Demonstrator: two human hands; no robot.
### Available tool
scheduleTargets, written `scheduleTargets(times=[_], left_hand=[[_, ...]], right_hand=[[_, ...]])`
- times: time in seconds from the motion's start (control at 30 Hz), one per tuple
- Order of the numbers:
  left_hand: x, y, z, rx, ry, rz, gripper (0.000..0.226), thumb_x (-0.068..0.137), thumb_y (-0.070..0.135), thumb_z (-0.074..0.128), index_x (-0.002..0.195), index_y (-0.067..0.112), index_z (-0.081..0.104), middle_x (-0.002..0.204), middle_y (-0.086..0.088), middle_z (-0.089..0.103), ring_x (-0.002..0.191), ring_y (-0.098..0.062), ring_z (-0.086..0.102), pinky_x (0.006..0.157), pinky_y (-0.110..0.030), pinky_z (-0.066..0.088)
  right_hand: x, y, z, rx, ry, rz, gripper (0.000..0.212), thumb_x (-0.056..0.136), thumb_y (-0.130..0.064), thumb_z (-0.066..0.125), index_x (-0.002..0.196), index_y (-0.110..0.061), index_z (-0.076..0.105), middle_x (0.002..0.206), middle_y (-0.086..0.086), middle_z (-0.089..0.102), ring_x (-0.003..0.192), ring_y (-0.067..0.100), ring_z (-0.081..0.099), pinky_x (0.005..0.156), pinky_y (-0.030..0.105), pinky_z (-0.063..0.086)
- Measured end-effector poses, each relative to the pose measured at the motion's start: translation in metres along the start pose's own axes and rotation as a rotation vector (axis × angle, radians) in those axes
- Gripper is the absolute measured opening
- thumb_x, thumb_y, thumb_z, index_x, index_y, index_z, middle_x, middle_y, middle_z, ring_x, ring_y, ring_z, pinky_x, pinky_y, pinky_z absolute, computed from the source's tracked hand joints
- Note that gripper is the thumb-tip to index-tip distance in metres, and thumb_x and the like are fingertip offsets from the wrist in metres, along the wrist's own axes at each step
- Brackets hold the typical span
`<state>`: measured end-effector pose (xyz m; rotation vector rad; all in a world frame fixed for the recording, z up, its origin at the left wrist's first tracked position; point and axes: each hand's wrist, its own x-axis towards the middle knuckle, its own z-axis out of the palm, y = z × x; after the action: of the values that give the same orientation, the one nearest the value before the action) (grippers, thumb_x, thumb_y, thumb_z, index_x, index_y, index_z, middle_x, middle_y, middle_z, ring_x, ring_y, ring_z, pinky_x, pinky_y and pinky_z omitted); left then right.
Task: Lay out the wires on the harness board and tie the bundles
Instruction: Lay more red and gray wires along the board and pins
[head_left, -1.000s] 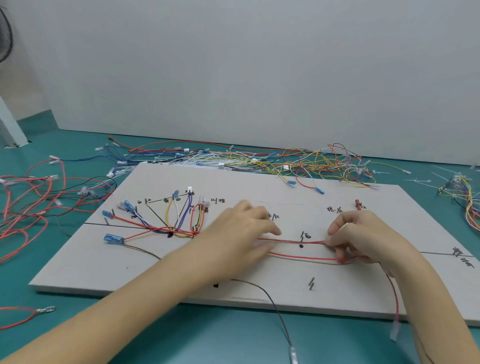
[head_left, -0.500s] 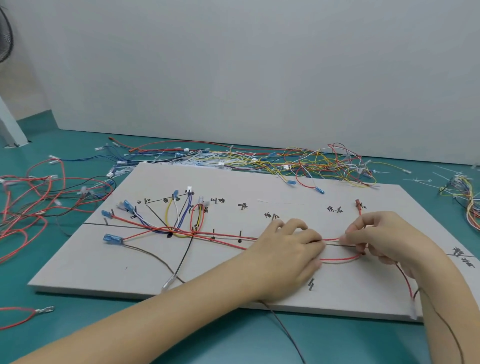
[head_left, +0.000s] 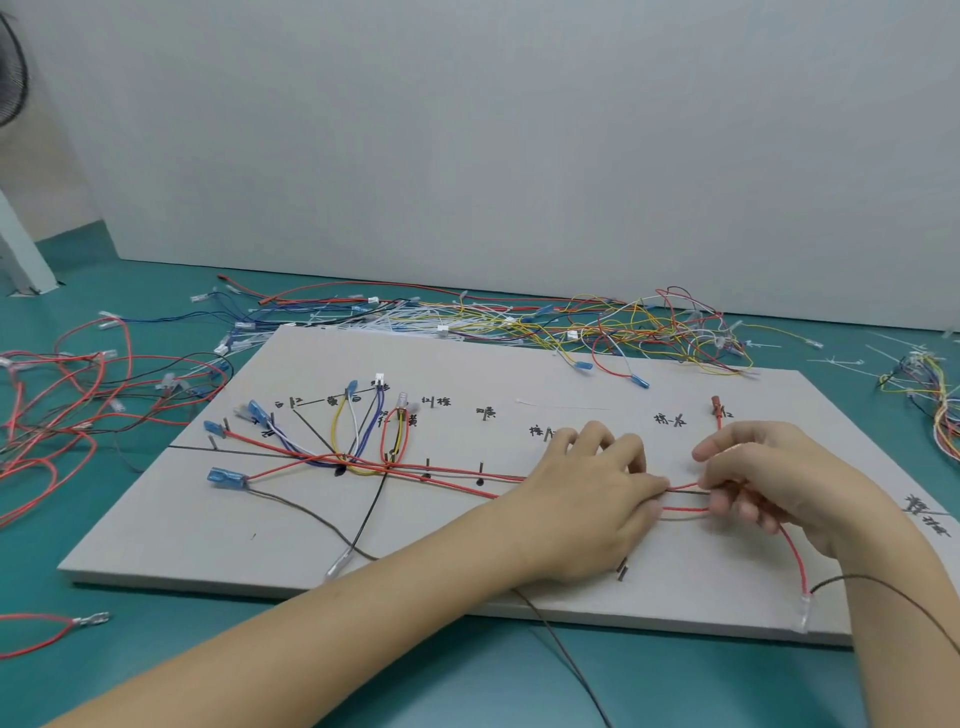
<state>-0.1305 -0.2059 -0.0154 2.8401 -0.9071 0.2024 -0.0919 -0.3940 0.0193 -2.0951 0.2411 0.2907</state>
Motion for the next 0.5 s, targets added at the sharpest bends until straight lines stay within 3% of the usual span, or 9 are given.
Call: scheduleTargets(times=[0.13,0.3,0.43,0.5], left_hand=[[-0.001,0.0,0.002,-0.057,0.013,-0.017,0.039,0.104,0.039,0.029,0.13,0.025,0.053,0.12,0.0,0.044,0.112,-0.025,0.032,0.099,-0.044,0.028],[-0.001,0.0,0.002,-0.052,0.021,-0.031,0.039,0.103,0.038,0.03,0.134,0.028,0.051,0.12,-0.001,0.043,0.114,-0.026,0.032,0.099,-0.044,0.029],[-0.001,-0.001,0.003,-0.062,0.022,-0.034,0.037,0.103,0.038,0.031,0.131,0.029,0.052,0.119,-0.001,0.043,0.112,-0.026,0.033,0.098,-0.045,0.031],[-0.001,-0.001,0.003,-0.08,0.015,-0.039,0.038,0.103,0.039,0.031,0.134,0.03,0.05,0.118,-0.001,0.042,0.111,-0.025,0.033,0.097,-0.045,0.031]], right_hand=[[0.0,-0.001,-0.002,0.11,0.024,-0.057,0.016,0.082,0.008,0.054,0.092,-0.001,0.063,0.05,0.012,0.063,0.03,0.012,0.045,0.029,0.016,0.031],[-0.002,-0.008,0.003,0.375,-0.107,-0.066,0.014,0.087,0.0,0.058,0.093,-0.004,0.069,0.072,0.015,0.073,0.043,0.008,0.061,0.036,0.014,0.043],[-0.001,-0.007,0.0,0.433,-0.137,-0.057,0.017,0.085,-0.002,0.06,0.096,-0.007,0.072,0.084,0.013,0.075,0.035,0.003,0.044,0.031,0.011,0.032],[0.0,-0.003,-0.008,0.375,-0.076,-0.065,0.018,0.085,0.0,0.058,0.095,-0.006,0.072,0.076,0.013,0.074,0.031,0.004,0.033,0.028,0.01,0.023]])
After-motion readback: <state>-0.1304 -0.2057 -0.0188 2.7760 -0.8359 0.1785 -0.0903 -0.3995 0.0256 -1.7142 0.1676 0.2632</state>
